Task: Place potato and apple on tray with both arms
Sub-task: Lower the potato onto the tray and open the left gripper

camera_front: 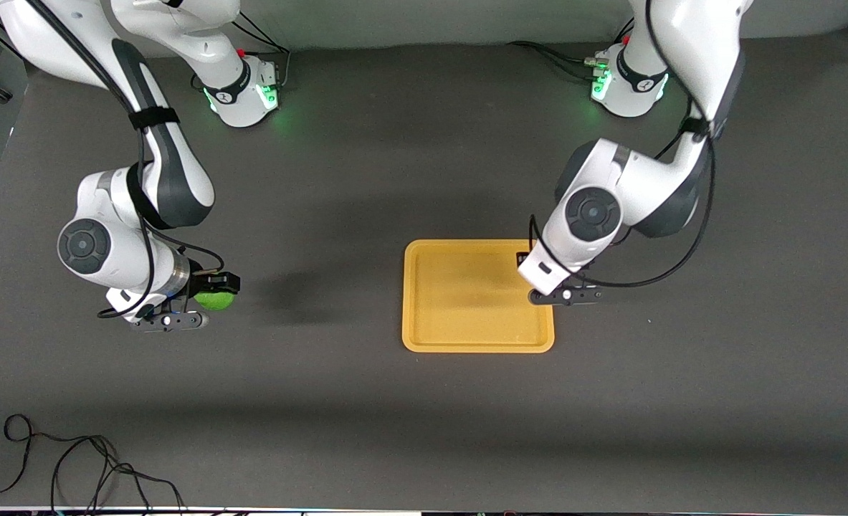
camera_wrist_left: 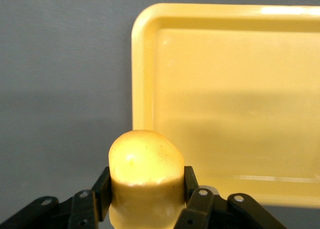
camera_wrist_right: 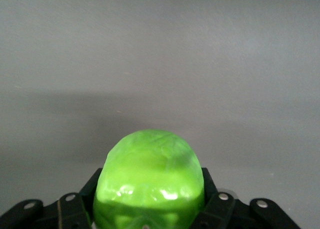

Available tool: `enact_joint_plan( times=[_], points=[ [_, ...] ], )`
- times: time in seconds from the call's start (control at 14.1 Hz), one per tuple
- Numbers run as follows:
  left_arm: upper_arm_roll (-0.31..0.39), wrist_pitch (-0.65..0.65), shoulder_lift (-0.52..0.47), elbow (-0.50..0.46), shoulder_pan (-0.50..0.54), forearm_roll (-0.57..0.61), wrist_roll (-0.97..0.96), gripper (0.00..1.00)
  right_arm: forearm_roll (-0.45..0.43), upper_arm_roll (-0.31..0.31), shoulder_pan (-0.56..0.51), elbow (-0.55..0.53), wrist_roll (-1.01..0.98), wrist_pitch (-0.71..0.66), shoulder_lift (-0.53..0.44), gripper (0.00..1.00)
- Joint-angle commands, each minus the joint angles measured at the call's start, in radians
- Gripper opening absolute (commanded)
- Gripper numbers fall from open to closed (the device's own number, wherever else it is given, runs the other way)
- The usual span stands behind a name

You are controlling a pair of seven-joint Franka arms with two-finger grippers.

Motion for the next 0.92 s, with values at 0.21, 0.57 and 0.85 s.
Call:
enact_joint_plan(
  times=[0.21, 0.57, 0.85],
  points=[
    [0.019, 0.099, 0.097, 0.024, -0.041, -0.009, -0.038, 0.5, 0.064, -0.005, 0.059, 0.088, 0.083, -0.028, 0.034, 0.39],
    [0.019, 0.167, 0.155, 0.029, -0.053, -0.008, -0.039, 0.54, 0.067, -0.003, 0.077, 0.095, 0.113, -0.028, 0.04, 0.39],
    [0.019, 0.167, 0.155, 0.029, -0.052, 0.0, -0.024, 1.0, 0.069, 0.0, 0.125, 0.13, 0.179, -0.031, 0.04, 0.39]
  ],
)
